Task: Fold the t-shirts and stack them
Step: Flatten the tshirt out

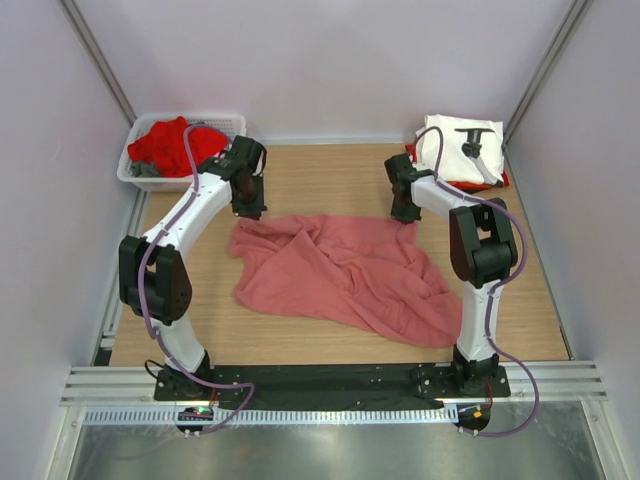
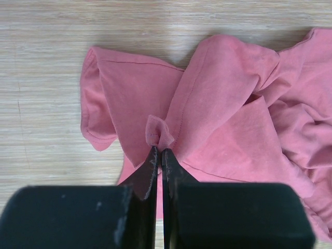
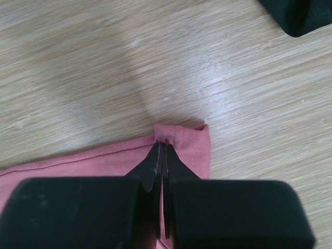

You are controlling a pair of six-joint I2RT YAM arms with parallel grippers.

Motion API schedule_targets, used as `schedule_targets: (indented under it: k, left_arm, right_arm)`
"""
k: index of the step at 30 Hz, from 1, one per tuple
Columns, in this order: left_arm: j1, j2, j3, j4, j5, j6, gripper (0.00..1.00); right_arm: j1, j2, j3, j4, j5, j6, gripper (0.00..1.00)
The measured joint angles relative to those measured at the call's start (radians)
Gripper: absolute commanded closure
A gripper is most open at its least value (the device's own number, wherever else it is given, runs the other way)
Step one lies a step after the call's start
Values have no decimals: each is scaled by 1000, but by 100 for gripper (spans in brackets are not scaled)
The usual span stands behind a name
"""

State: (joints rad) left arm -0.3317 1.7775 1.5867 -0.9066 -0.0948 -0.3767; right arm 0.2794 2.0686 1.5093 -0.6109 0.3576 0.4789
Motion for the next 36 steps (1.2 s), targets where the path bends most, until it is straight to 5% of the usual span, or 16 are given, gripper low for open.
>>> schedule_targets:
  k: [4, 11, 36]
  left_arm:
    - [0, 0, -2, 0, -1, 0, 100]
    - [0, 0, -5, 0, -2, 0, 100]
    - [0, 0, -5, 0, -9, 0, 100]
  right_arm:
    - [-7, -15, 0, -3, -1, -6, 73]
    - [-9, -37, 37, -11, -2, -13, 55]
    - [-27, 5, 4, 16, -10, -18, 59]
